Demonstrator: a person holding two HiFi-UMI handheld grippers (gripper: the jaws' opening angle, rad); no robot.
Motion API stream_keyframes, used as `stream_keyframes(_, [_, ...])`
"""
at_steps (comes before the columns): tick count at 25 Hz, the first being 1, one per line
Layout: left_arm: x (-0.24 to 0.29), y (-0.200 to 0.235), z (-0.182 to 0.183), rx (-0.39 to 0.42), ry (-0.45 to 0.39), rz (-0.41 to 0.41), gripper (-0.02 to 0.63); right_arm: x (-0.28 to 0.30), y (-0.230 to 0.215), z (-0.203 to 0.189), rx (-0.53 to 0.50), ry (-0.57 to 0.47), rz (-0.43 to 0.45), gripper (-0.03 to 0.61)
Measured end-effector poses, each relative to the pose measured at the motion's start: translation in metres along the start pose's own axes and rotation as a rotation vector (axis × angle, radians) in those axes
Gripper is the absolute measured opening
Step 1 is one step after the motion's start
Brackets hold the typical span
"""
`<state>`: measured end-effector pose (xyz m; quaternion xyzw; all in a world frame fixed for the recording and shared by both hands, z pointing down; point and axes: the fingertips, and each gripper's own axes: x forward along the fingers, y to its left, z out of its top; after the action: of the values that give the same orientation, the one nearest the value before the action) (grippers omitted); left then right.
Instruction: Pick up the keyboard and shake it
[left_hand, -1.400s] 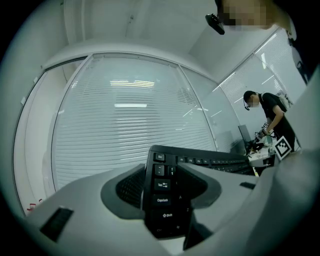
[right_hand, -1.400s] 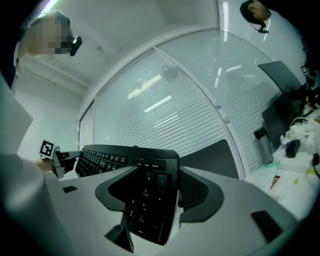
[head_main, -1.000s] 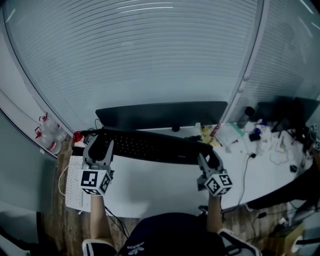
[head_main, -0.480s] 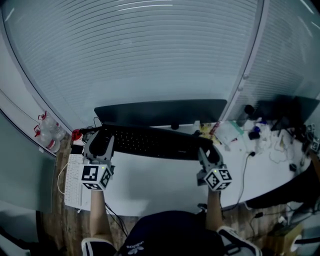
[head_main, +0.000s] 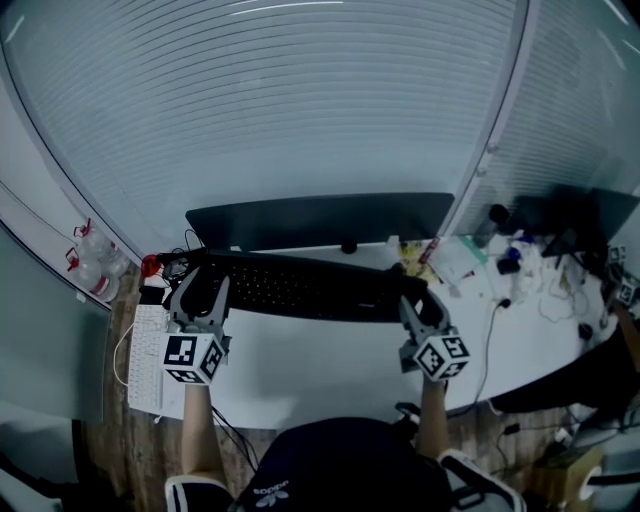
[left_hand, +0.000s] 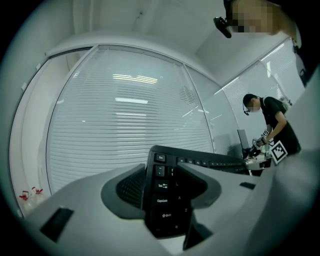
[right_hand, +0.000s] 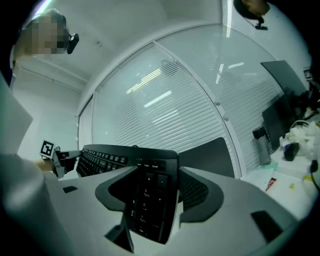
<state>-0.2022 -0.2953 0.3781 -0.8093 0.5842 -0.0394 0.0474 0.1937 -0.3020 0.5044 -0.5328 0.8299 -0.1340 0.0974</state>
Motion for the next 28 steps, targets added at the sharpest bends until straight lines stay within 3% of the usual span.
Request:
stream_keyframes(9, [-0.012,0.000,-0.036,-0.104,0.008,0.063,0.198,0.006,-0.001,0.021,-0.130,0.027,0.025,0.233])
stream_keyframes(20, [-0.055,-0.020,-0.129,-0.372,-0.017,0.178,0.198,0.020,0.021,0.055,-0.414,0.120,0.120,0.233])
stream_keyframes(28, [-0.050,-0.023,-0.141,-0.408,-0.023,0.202,0.196,0.025,0.019,0.057,-0.443,0.145,0.126,0.233])
